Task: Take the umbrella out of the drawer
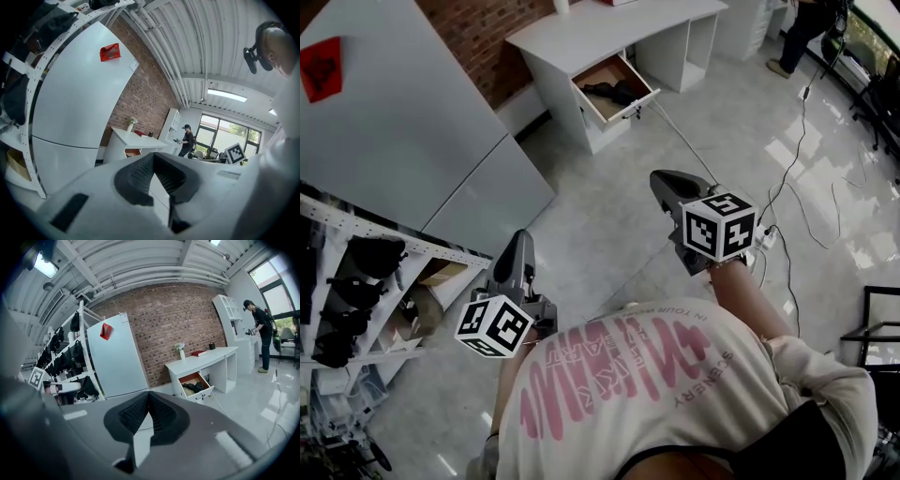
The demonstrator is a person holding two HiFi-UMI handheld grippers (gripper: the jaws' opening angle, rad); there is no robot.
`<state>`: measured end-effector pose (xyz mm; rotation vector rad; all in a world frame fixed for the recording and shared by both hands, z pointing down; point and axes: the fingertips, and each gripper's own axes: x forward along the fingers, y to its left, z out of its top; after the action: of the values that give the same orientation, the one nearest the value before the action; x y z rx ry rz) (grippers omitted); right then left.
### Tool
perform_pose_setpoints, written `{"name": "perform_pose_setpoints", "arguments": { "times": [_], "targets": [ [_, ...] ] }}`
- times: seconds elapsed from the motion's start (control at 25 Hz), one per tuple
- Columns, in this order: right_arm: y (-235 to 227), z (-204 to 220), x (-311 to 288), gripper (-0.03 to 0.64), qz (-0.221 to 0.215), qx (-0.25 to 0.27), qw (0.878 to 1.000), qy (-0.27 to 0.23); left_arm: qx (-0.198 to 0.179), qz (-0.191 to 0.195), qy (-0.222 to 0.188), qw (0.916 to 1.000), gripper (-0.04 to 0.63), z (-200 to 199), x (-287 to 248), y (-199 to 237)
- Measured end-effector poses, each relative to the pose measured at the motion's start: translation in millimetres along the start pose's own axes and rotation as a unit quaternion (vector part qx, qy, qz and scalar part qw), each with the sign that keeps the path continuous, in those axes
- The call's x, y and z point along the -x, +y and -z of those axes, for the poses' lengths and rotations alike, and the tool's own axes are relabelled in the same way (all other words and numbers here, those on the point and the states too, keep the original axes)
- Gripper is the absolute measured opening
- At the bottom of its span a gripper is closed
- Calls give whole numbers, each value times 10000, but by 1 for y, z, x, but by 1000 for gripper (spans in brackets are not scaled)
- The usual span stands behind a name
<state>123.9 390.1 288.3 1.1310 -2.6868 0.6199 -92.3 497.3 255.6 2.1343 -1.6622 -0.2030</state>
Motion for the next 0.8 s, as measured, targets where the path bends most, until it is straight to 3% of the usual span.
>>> {"name": "perform_pose_setpoints", "arguments": {
  "times": [0.32, 0.8],
  "targets": [
    [-32, -11, 7, 14, 288, -170, 9993, -141, 27, 262, 147, 9995, 3, 2, -37, -7],
    [-45, 9, -18, 14, 374, -371, 9984, 227, 241, 193, 463, 9984, 3, 16, -60, 13]
  ]
}}
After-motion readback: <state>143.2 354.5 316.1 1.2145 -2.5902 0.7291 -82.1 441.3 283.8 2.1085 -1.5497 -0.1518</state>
